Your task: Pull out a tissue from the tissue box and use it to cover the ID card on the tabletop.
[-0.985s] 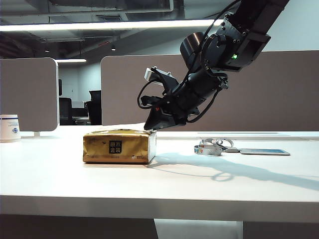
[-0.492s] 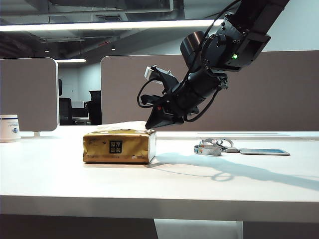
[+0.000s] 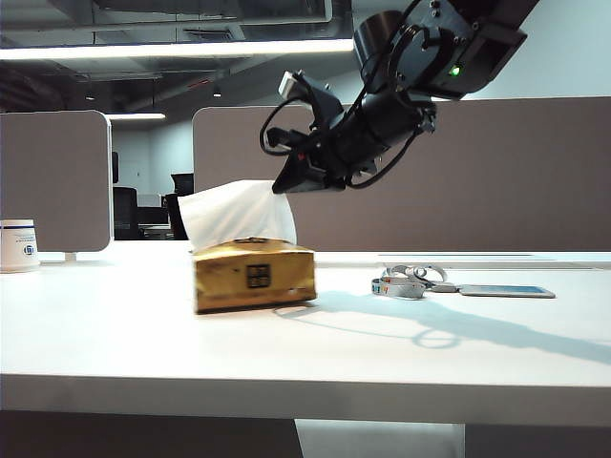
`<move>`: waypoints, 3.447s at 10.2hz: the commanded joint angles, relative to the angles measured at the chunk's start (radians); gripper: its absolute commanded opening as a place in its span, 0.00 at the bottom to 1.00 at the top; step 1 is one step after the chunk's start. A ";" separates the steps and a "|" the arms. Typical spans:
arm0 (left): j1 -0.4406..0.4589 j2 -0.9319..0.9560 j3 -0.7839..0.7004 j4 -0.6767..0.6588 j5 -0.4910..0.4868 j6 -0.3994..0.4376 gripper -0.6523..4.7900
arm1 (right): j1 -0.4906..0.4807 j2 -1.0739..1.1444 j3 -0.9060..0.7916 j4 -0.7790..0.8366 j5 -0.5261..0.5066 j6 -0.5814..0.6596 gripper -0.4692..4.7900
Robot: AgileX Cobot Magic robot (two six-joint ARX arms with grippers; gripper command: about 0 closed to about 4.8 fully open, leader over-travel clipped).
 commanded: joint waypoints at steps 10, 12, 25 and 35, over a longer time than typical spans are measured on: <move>0.000 0.001 0.002 0.012 0.003 -0.003 0.11 | 0.002 -0.178 0.012 0.032 -0.013 0.031 0.09; 0.000 0.001 0.002 0.012 0.004 -0.003 0.11 | 0.002 -0.194 0.012 0.041 -0.013 0.031 0.09; 0.000 0.001 0.002 0.013 0.001 -0.003 0.11 | -0.222 -0.364 0.013 -0.340 0.469 0.020 0.09; -0.001 0.000 0.002 0.087 0.110 -0.003 0.11 | -0.251 -0.386 -0.003 -0.684 0.439 0.098 0.09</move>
